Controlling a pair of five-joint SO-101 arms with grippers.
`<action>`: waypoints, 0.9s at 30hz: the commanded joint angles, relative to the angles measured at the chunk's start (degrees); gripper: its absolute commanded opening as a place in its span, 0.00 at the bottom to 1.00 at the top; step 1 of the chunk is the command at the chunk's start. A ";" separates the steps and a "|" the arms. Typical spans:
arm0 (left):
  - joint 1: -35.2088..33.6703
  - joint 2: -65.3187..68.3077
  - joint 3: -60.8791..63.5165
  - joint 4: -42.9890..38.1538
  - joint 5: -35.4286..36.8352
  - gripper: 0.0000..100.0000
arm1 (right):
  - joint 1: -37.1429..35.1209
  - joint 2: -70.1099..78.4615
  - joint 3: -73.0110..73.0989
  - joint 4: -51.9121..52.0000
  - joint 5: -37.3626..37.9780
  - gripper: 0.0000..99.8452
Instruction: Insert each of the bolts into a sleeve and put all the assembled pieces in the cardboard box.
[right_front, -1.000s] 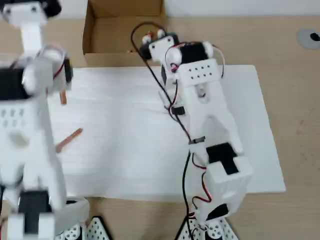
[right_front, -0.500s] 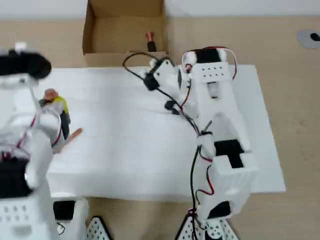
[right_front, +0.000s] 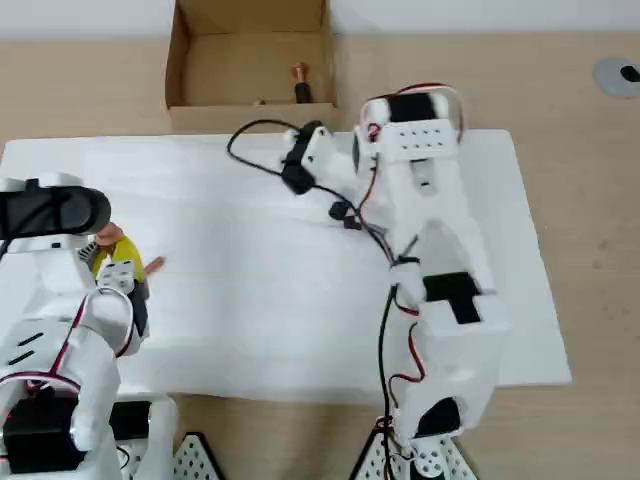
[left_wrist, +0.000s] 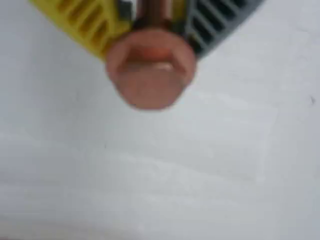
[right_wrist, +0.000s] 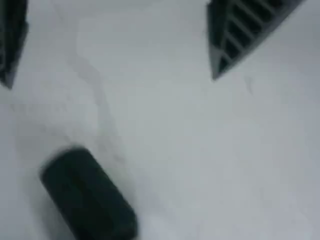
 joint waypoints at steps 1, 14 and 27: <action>-0.88 -0.75 0.00 -1.58 -0.18 0.01 | -2.24 1.19 -2.86 -0.09 1.14 0.29; -0.88 -0.84 -0.35 -1.58 -0.35 0.01 | -2.42 14.64 -11.91 -1.32 5.71 0.29; -0.88 -0.75 0.09 -1.67 -0.35 0.01 | -2.33 29.49 -23.25 1.05 6.86 0.27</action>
